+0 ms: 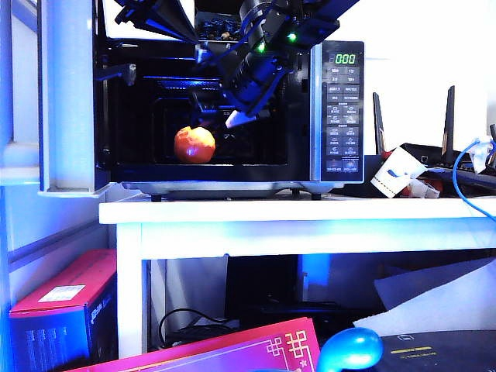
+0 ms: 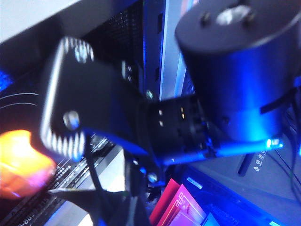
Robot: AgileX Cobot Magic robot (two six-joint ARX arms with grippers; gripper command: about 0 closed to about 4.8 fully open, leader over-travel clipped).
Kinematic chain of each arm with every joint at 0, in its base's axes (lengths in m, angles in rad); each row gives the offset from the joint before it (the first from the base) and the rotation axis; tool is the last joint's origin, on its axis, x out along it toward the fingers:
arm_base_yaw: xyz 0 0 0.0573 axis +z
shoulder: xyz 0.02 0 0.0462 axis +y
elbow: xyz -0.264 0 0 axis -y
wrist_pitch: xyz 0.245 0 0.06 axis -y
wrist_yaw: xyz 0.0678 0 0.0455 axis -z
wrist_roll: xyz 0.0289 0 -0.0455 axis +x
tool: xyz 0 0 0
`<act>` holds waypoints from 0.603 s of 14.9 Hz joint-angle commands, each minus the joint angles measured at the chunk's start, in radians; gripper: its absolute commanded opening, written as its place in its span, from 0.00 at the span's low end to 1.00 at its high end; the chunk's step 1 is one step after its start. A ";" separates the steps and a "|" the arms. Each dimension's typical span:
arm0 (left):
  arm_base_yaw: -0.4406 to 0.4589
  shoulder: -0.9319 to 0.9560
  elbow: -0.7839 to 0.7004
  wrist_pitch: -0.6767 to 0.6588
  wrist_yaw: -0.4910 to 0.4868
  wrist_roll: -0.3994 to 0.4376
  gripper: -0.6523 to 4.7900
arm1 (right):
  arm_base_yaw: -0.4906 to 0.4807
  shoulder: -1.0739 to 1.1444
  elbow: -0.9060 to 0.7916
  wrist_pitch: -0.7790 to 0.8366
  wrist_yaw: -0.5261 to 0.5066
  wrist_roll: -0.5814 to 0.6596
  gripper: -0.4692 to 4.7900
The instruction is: Open the microwave door, place the orange inside the microwave, then close the microwave door.
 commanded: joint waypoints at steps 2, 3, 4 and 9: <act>-0.001 -0.007 0.003 -0.004 0.004 0.007 0.11 | 0.002 0.015 0.005 0.080 0.010 0.055 0.90; -0.001 -0.007 0.003 -0.004 0.004 0.007 0.11 | 0.002 0.016 0.005 0.065 0.008 0.055 0.90; -0.001 -0.007 0.003 -0.004 0.004 0.007 0.11 | 0.002 0.016 0.005 0.050 -0.005 0.056 0.90; -0.001 -0.008 0.003 -0.009 0.004 0.007 0.11 | 0.003 0.013 0.005 0.016 -0.058 0.077 0.90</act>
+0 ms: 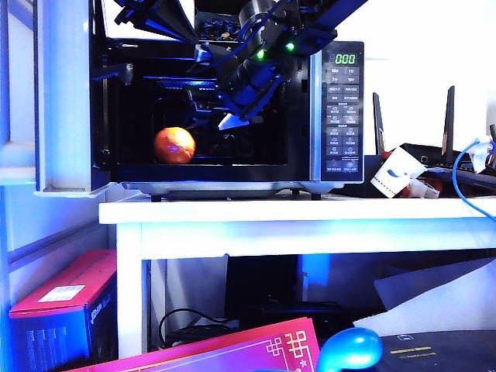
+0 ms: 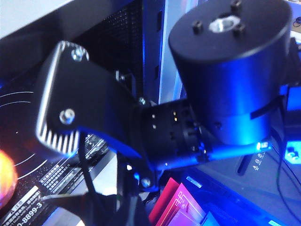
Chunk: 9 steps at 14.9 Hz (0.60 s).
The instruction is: Open the microwave door, place the orange inside the microwave, then close the microwave door.
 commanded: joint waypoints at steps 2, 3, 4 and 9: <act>-0.001 -0.008 0.003 -0.007 0.004 0.007 0.11 | 0.002 -0.019 0.005 -0.081 -0.005 0.007 0.90; -0.001 -0.008 0.003 -0.007 0.003 0.007 0.11 | 0.002 -0.025 0.005 -0.105 0.008 0.007 0.90; -0.001 -0.008 0.003 -0.007 0.003 0.007 0.11 | 0.002 -0.025 0.005 -0.100 0.013 0.007 0.90; -0.001 -0.008 0.004 -0.007 0.004 0.007 0.11 | 0.001 -0.029 0.005 -0.124 -0.032 0.014 0.90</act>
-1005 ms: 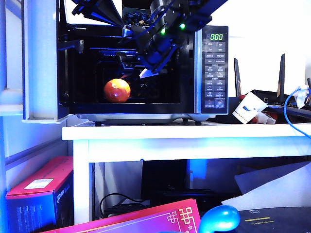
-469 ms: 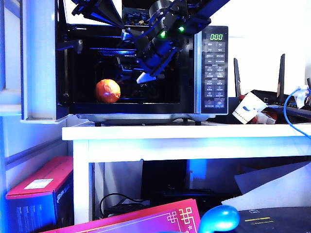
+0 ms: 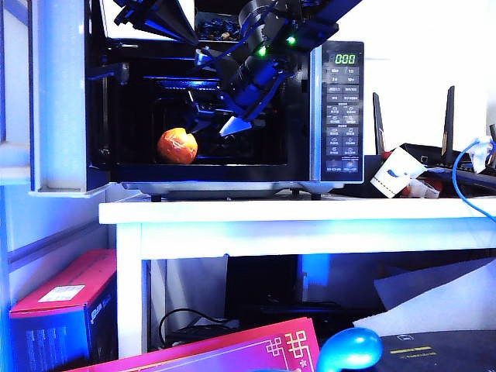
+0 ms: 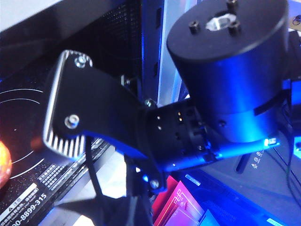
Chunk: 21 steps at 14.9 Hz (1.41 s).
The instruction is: Open the microwave door, place the orange inside the microwave, then close the microwave door.
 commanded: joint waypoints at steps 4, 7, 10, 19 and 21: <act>-0.001 -0.014 0.004 0.000 0.003 0.007 0.11 | 0.000 -0.065 0.005 -0.188 -0.006 0.006 0.82; -0.001 -0.040 0.005 -0.008 -0.004 0.008 0.11 | -0.001 -0.113 0.005 -0.286 0.027 0.006 0.79; -0.001 -0.088 0.005 -0.011 -0.024 0.008 0.11 | -0.001 -0.166 0.005 -0.323 0.009 0.000 0.79; -0.001 -0.335 0.006 -0.217 -0.338 -0.023 0.11 | -0.001 -0.351 0.005 -0.349 0.011 0.000 0.08; -0.001 -0.401 0.006 -0.355 -0.395 -0.023 0.11 | -0.001 -0.406 0.005 -0.361 0.012 0.000 0.08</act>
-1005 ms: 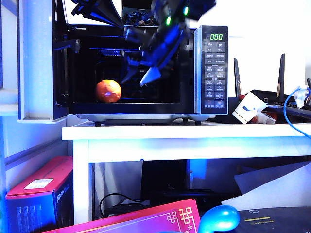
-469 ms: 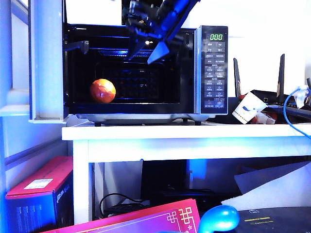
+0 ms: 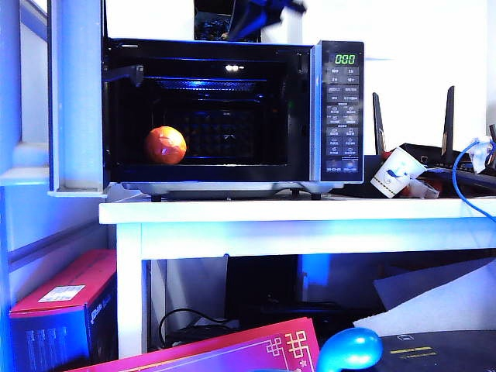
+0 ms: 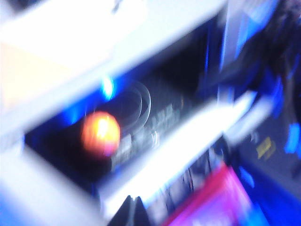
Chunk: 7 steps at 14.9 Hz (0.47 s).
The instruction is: Open the microwave door, place the orange inside the microwave, then close the microwave door.
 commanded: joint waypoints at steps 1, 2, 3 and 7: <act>-0.002 -0.091 0.005 -0.190 -0.100 -0.005 0.11 | 0.001 -0.091 0.005 -0.008 0.002 0.001 0.08; -0.002 -0.113 0.005 -0.231 -0.114 -0.005 0.11 | 0.001 -0.123 0.005 -0.009 0.004 0.001 0.08; -0.002 -0.133 0.006 -0.273 -0.113 -0.005 0.11 | 0.001 -0.157 0.005 -0.008 0.010 0.001 0.08; -0.002 -0.129 0.005 -0.420 -0.117 -0.003 0.11 | 0.001 -0.299 0.005 -0.042 0.022 0.001 0.08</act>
